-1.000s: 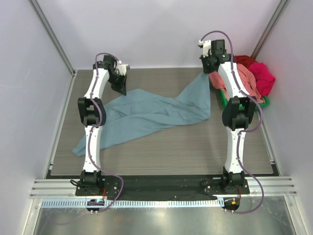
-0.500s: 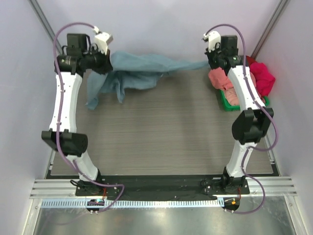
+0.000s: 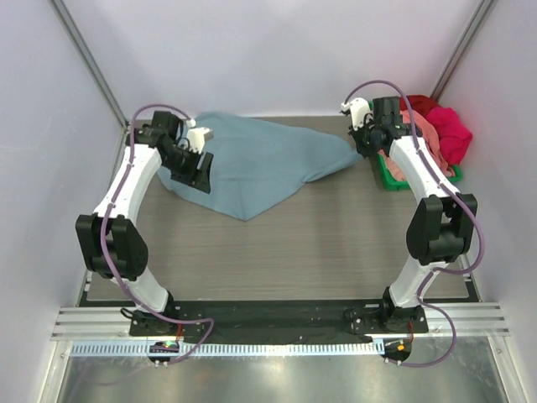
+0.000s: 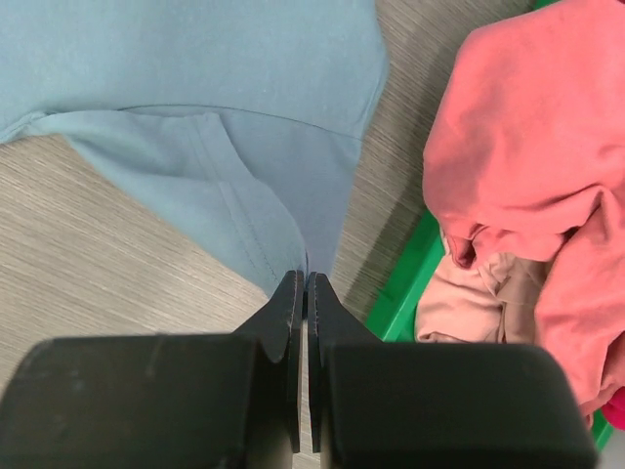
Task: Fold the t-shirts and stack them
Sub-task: Flatten the tshirt out
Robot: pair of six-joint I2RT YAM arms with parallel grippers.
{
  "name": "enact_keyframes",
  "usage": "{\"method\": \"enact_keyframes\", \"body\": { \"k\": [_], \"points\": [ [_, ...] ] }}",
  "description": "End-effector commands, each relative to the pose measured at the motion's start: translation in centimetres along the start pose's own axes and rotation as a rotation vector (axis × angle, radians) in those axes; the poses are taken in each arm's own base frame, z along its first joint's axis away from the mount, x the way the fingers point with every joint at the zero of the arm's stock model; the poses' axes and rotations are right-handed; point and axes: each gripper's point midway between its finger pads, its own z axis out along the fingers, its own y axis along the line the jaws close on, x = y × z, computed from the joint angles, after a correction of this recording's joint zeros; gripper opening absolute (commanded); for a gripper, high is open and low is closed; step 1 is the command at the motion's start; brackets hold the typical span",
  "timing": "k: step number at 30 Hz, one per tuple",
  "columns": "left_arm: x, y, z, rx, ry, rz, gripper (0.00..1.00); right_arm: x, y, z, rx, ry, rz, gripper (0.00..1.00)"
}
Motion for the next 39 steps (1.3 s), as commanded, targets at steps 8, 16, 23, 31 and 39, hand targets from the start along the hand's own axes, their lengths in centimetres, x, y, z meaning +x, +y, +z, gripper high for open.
{"method": "enact_keyframes", "body": {
  "k": [8,16,23,31,39],
  "points": [
    [-6.5,3.3,6.3,0.065,0.010,-0.018,0.60,-1.1,-0.5,0.5,0.020,-0.031,0.013,0.01],
    [-10.1,3.5,11.3,0.006,0.025,0.051,0.48,-0.4,-0.5,1.6,0.018,-0.004,0.019,0.01],
    [-10.2,3.1,15.1,-0.034,0.073,0.094,0.47,-0.1,-0.7,1.8,0.029,0.009,0.014,0.01],
    [-8.7,3.9,17.6,-0.076,0.138,0.100,0.47,0.4,-0.8,2.3,0.031,0.026,0.008,0.01],
    [-8.8,4.4,18.7,-0.109,0.149,0.108,0.46,0.5,-0.8,2.7,0.028,0.031,0.008,0.01]
  ]
}}
